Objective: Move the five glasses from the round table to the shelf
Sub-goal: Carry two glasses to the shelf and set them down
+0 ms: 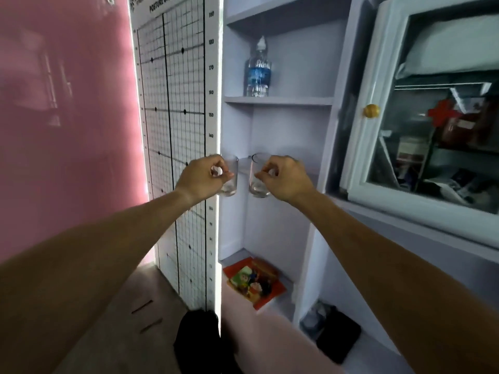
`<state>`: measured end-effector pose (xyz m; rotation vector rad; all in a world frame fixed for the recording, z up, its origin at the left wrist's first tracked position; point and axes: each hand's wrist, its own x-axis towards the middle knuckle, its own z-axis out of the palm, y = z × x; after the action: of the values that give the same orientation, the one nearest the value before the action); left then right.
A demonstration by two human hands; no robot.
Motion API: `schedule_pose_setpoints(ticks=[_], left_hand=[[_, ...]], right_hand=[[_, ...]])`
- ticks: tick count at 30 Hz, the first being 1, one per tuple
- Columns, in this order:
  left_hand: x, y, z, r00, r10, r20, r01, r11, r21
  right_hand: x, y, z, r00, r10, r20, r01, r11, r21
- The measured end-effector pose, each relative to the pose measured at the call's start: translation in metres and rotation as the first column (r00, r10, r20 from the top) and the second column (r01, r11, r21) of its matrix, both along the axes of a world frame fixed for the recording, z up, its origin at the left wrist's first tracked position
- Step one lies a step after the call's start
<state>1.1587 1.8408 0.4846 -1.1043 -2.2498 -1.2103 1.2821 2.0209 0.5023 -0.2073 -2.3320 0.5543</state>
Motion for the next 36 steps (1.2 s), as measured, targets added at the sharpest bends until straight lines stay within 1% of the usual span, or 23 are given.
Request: schedule_pose_setpoints(ticks=[2, 6, 10, 13, 16, 21, 28, 32, 34, 36], left_hand=[[-0.028, 0.019, 0.008, 1.000, 0.005, -0.026, -0.005, 1.000, -0.006], [-0.074, 0.048, 0.019, 0.998, 0.052, -0.023, -0.052, 0.999, 0.002], [-0.111, 0.072, 0.030, 0.997, 0.067, -0.022, -0.066, 0.997, 0.036], [-0.133, 0.088, 0.029, 0.996, 0.082, -0.020, -0.082, 0.996, 0.037], [-0.158, 0.103, 0.027, 0.996, 0.089, -0.013, -0.088, 0.995, 0.048], [-0.189, 0.122, 0.020, 0.996, 0.083, -0.037, -0.083, 0.997, 0.003], [-0.228, 0.141, 0.020, 0.996, 0.064, -0.058, -0.069, 0.994, -0.086], [-0.242, 0.150, 0.021, 0.988, 0.049, -0.143, -0.070, 0.987, -0.146], [-0.247, 0.152, 0.022, 0.968, 0.040, -0.247, -0.089, 0.978, -0.188], [-0.252, 0.153, 0.023, 0.928, 0.055, -0.369, -0.145, 0.965, -0.221]], right_hand=[[-0.033, 0.019, 0.010, 0.999, -0.011, -0.044, 0.011, 1.000, 0.010], [-0.089, 0.049, 0.025, 0.999, -0.026, -0.038, 0.026, 1.000, 0.003], [-0.134, 0.074, 0.031, 0.997, -0.058, -0.044, 0.056, 0.997, -0.046], [-0.161, 0.089, 0.028, 0.998, -0.066, -0.026, 0.063, 0.993, -0.100], [-0.188, 0.104, 0.026, 0.997, -0.078, -0.006, 0.077, 0.990, -0.116], [-0.222, 0.118, 0.020, 0.996, -0.093, -0.013, 0.091, 0.985, -0.145], [-0.252, 0.128, 0.020, 0.994, -0.110, 0.020, 0.111, 0.987, -0.115], [-0.266, 0.132, 0.019, 0.991, -0.127, 0.035, 0.131, 0.984, -0.122], [-0.270, 0.134, 0.019, 0.990, -0.128, 0.050, 0.133, 0.984, -0.120], [-0.273, 0.135, 0.019, 0.990, -0.120, 0.069, 0.128, 0.984, -0.121]])
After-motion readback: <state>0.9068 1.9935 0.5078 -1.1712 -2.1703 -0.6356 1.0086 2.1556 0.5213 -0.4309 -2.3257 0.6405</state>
